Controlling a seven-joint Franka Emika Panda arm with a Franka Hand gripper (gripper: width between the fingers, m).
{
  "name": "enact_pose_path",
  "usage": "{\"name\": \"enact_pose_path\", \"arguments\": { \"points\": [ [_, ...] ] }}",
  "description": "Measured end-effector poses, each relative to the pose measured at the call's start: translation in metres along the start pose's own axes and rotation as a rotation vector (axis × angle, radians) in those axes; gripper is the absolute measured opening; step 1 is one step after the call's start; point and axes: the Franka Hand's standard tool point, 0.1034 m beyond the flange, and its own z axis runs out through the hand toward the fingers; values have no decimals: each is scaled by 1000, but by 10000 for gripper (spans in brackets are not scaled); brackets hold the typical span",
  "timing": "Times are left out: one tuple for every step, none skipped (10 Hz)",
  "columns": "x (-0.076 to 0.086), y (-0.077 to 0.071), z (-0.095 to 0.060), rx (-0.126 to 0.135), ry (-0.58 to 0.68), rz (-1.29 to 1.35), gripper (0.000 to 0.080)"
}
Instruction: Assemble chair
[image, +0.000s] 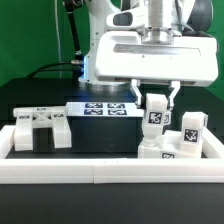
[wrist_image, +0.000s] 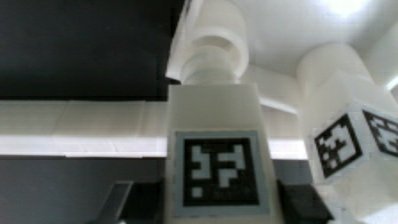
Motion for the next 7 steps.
{"name": "enact_pose_path", "arguments": {
  "points": [
    [-3,-1,3,-1,-5,-4,290],
    [-5,-2,6,-2,-6,-7,290],
    [-5,-2,7,-3,1,-9,290],
    [-4,-2,7,-4,14,-11,290],
    [-4,-2,8,-6,31,-14,290],
    [-3,-3,9,-8,57,-17,290],
    [-6,-3,11,-10,68,-18,290]
  ]
}}
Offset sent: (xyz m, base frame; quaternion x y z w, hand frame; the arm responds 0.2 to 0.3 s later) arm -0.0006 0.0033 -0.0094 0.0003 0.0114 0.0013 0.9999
